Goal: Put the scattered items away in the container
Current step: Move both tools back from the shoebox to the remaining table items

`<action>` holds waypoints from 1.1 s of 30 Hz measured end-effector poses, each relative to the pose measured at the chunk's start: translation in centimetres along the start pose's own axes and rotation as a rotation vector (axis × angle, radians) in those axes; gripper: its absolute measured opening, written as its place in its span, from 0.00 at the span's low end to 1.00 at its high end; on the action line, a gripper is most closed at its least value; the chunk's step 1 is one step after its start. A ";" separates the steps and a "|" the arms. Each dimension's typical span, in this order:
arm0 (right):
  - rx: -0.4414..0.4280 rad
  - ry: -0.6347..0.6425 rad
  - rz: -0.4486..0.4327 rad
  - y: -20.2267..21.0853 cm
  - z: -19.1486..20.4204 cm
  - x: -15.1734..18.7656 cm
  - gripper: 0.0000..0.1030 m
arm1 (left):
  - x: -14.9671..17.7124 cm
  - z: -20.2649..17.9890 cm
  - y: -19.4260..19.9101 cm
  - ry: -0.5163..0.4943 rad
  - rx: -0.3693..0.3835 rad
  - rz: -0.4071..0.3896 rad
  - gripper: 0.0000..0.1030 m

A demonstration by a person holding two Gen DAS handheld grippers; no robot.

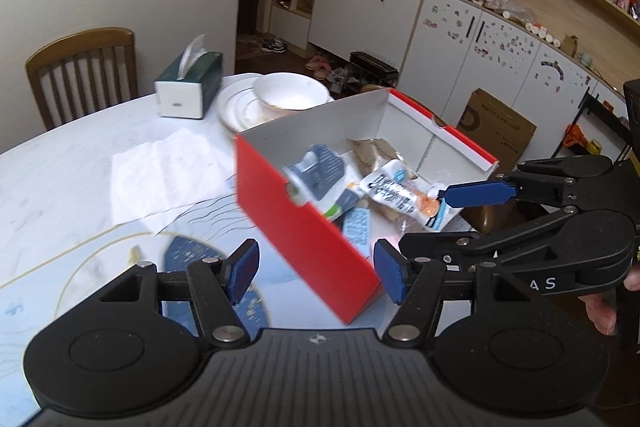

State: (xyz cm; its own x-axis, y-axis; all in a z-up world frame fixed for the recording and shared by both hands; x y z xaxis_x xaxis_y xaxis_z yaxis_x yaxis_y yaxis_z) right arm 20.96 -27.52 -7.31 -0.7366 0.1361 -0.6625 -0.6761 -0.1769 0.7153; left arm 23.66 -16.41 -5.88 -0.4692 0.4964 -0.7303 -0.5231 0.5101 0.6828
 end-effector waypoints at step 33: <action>-0.102 0.141 0.076 -5.3 17.4 4.7 0.90 | 14.5 12.6 9.7 0.125 -0.194 -0.009 1.00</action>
State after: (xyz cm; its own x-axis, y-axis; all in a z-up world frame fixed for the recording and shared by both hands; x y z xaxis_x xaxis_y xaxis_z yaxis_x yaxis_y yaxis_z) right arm 20.75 -8.96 -10.37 -0.7703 -0.0183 -0.6374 -0.6080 -0.2804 0.7428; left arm 20.74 4.62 -9.58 -0.5421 0.3954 -0.7415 -0.6488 0.3639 0.6683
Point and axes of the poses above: each gripper's, at about its wrist camera, not at the fingertips, and y roughly against the way its jaws point, z to its left, x to its underside, the point moved 10 cm from there along -y, roughly the way its jaws point, and after that the axes turned 14 degrees about -y, right-handed, at the moved point
